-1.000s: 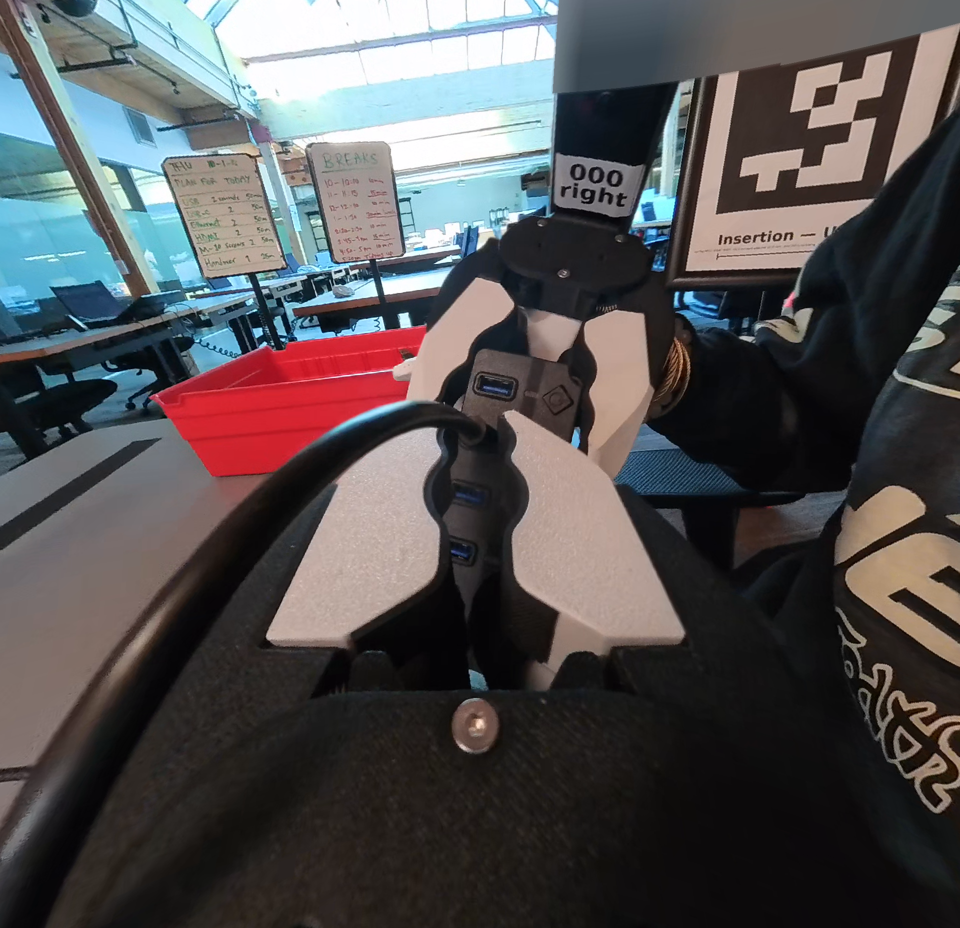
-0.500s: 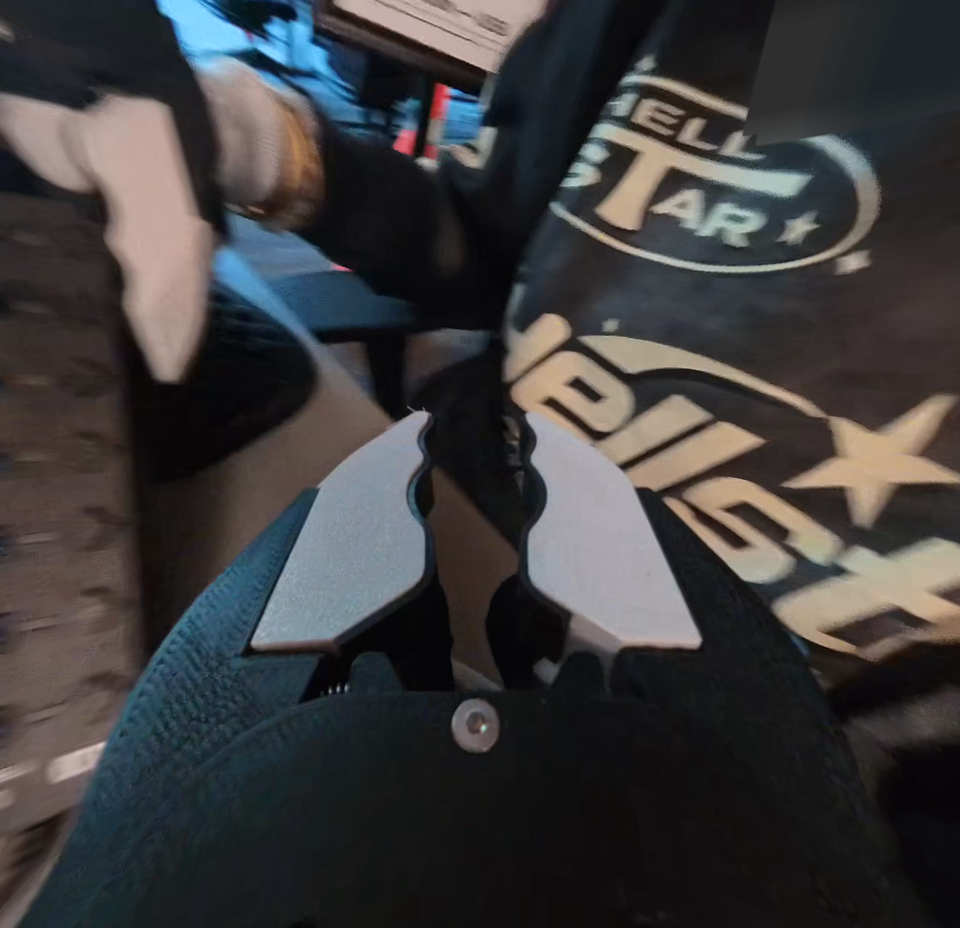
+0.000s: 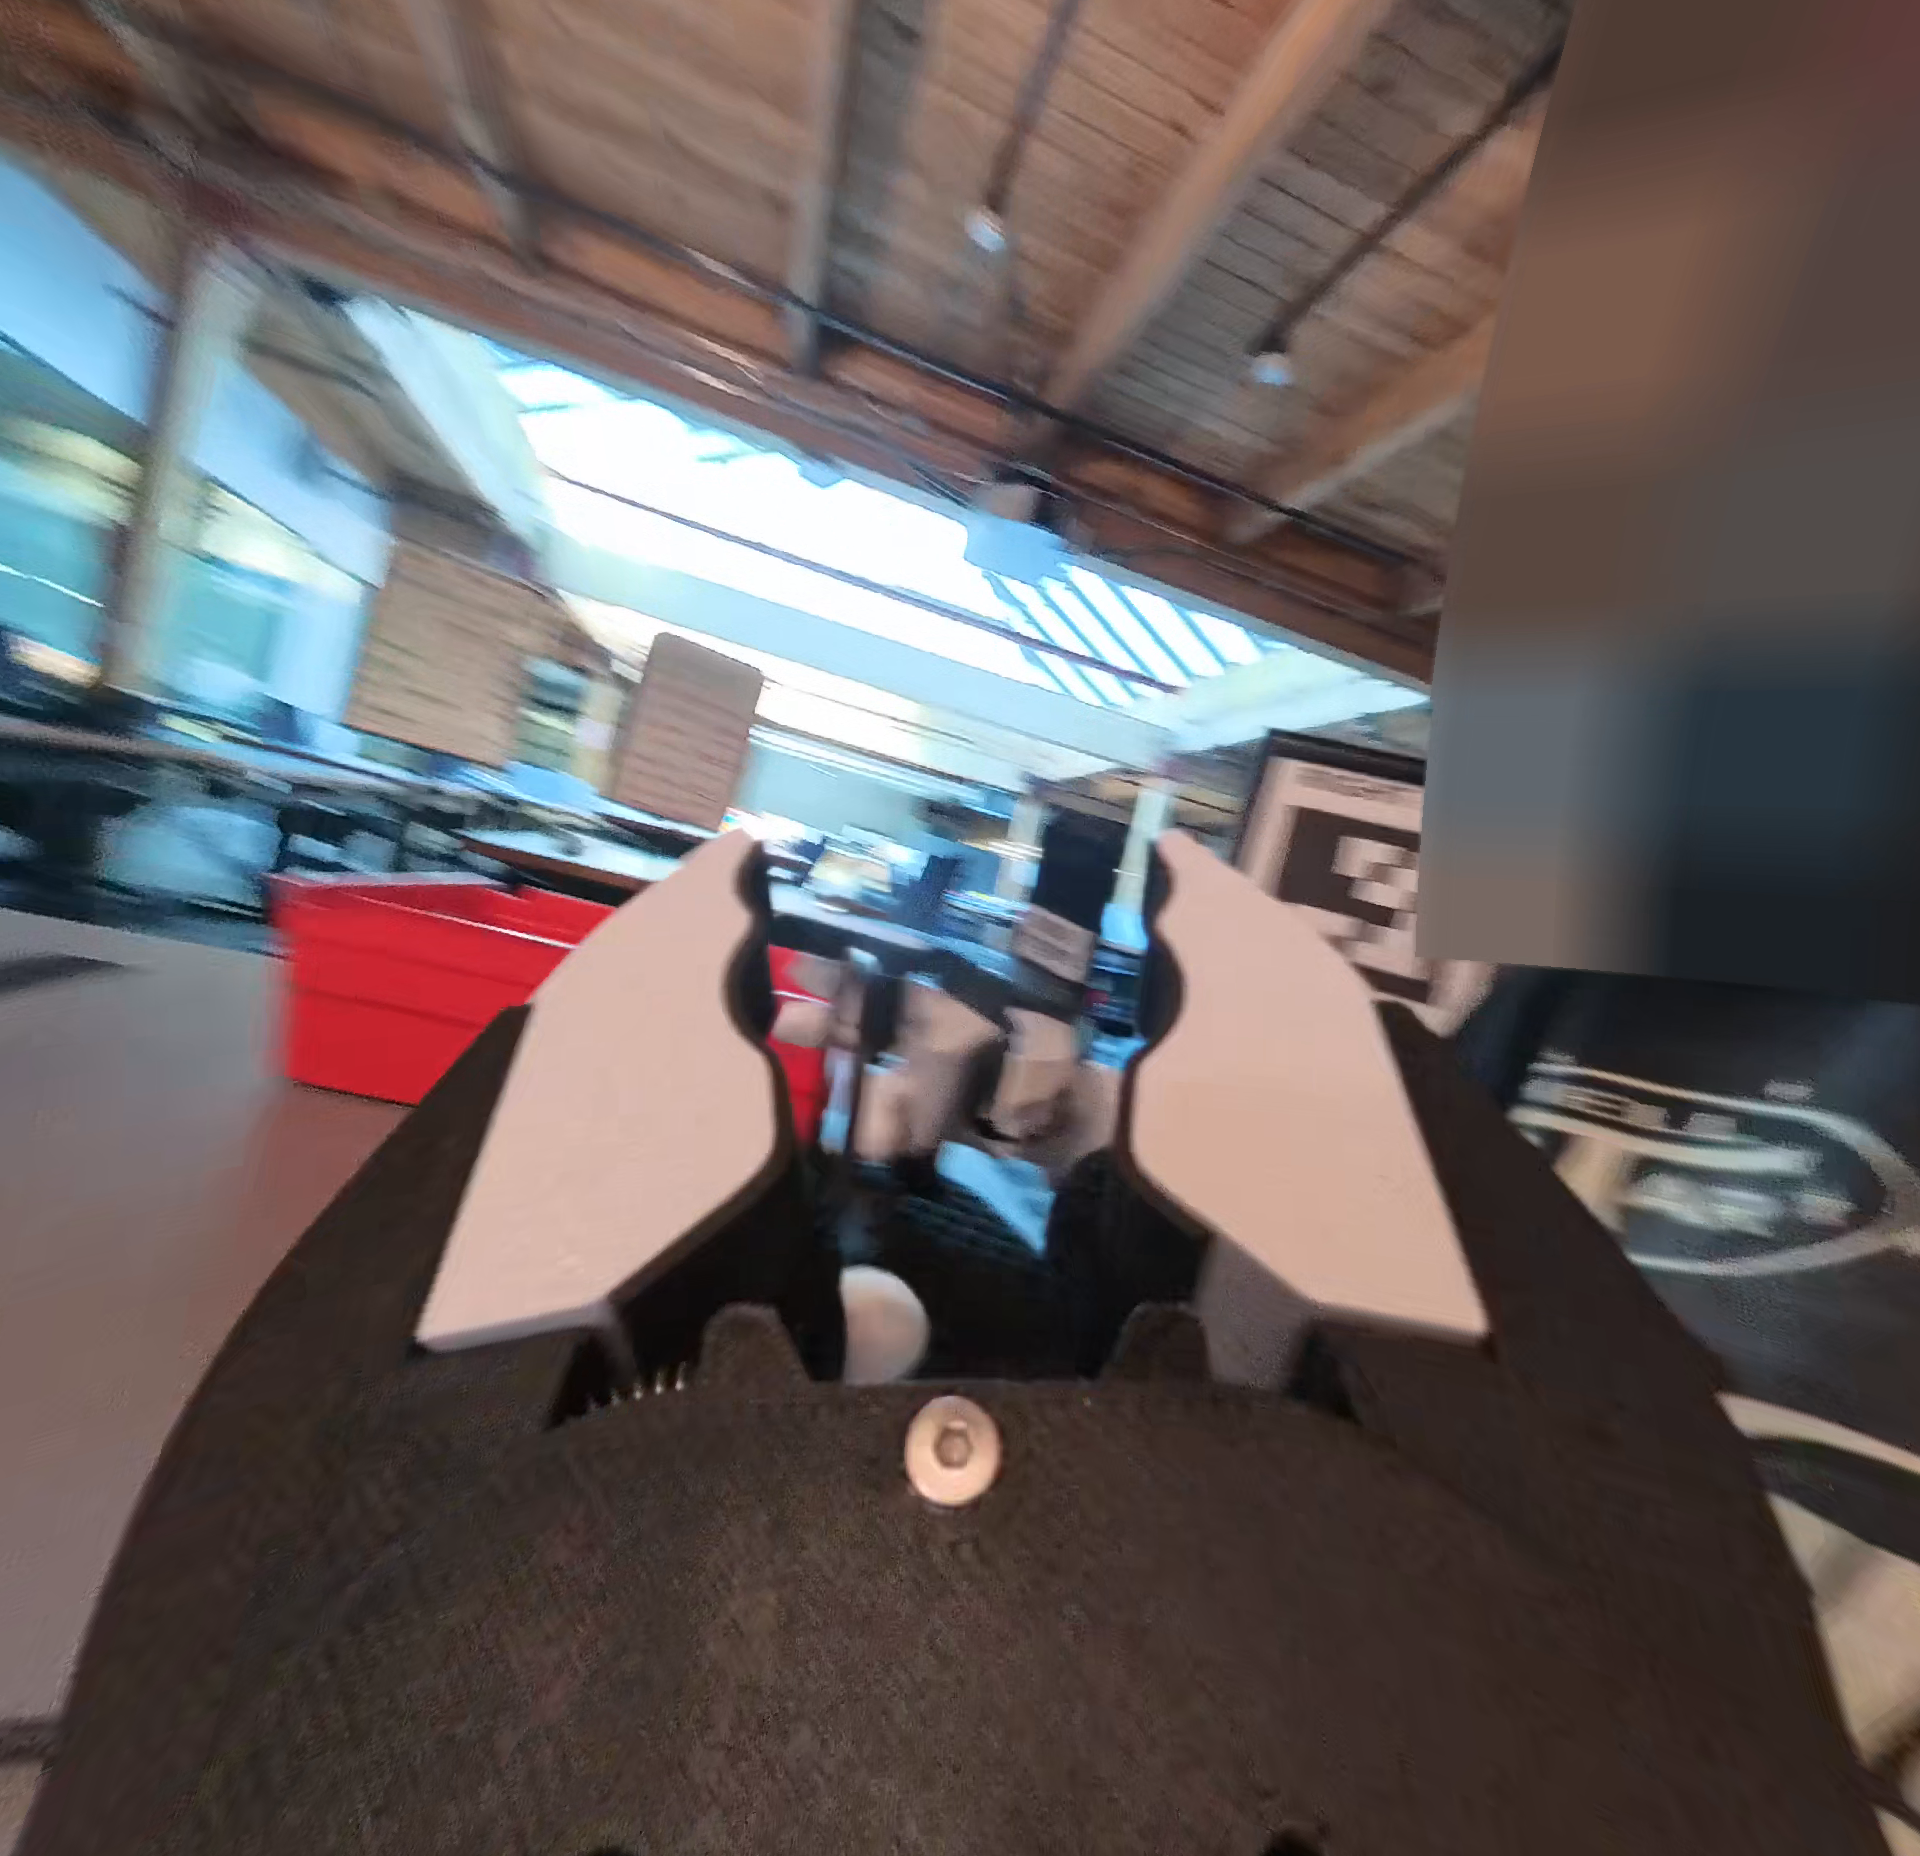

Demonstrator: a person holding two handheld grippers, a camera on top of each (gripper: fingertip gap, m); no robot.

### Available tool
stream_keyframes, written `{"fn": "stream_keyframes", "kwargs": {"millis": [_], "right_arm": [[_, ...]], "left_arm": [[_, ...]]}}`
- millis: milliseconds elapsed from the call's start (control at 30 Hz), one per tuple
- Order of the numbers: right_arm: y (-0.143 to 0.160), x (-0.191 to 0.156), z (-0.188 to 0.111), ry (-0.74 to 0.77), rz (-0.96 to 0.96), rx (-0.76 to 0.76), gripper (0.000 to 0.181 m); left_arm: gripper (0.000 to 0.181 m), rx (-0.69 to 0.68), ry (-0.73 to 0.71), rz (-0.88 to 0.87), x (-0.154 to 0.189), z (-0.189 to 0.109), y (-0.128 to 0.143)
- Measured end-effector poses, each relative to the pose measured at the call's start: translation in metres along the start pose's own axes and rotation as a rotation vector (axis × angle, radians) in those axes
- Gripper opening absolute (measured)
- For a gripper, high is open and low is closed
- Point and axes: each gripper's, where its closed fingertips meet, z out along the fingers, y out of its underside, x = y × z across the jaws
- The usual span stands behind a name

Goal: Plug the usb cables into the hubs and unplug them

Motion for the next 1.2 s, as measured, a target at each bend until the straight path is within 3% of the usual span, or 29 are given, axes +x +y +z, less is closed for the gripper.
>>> {"fn": "stream_keyframes", "kwargs": {"millis": [67,167,300,333,400,500,667,767,833,1000,1200], "right_arm": [[-0.008,0.002,0.004,0.017,0.005,0.066,0.141],[-0.011,0.010,0.007,0.057,0.038,0.169,0.120],[-0.025,0.028,-0.014,0.161,0.062,0.315,0.105],[-0.030,0.035,-0.023,0.209,0.058,0.371,0.100],[-0.037,0.044,-0.041,0.269,0.088,0.476,0.094],[-0.045,0.048,-0.054,0.278,0.122,0.566,0.088],[-0.045,0.042,-0.051,0.253,0.097,0.560,0.085],[-0.044,0.038,-0.047,0.238,0.075,0.542,0.084],[-0.044,0.036,-0.046,0.229,0.068,0.539,0.083],[-0.043,0.035,-0.045,0.217,0.064,0.537,0.080],[-0.043,0.034,-0.045,0.209,0.070,0.541,0.078]], "left_arm": [[0.100,0.026,-0.143,0.190,-0.014,-0.005,-0.014],[0.109,-0.040,-0.246,0.496,-0.013,-0.009,-0.027],[0.080,-0.093,-0.306,0.797,0.010,-0.016,-0.051],[0.069,-0.119,-0.333,0.814,0.016,-0.021,-0.057],[0.065,-0.190,-0.413,0.835,0.030,-0.036,-0.070],[0.049,-0.349,-0.477,0.883,0.058,-0.070,-0.091],[0.047,-0.766,-0.823,0.648,0.058,-0.187,-0.117],[0.046,-1.124,-1.023,0.448,0.048,-0.273,-0.106],[0.046,-1.338,-1.024,0.320,0.048,-0.314,-0.087],[0.040,-1.647,-1.033,0.109,0.045,-0.380,-0.055],[0.034,-1.716,-1.062,-0.003,0.041,-0.404,-0.041]]}}
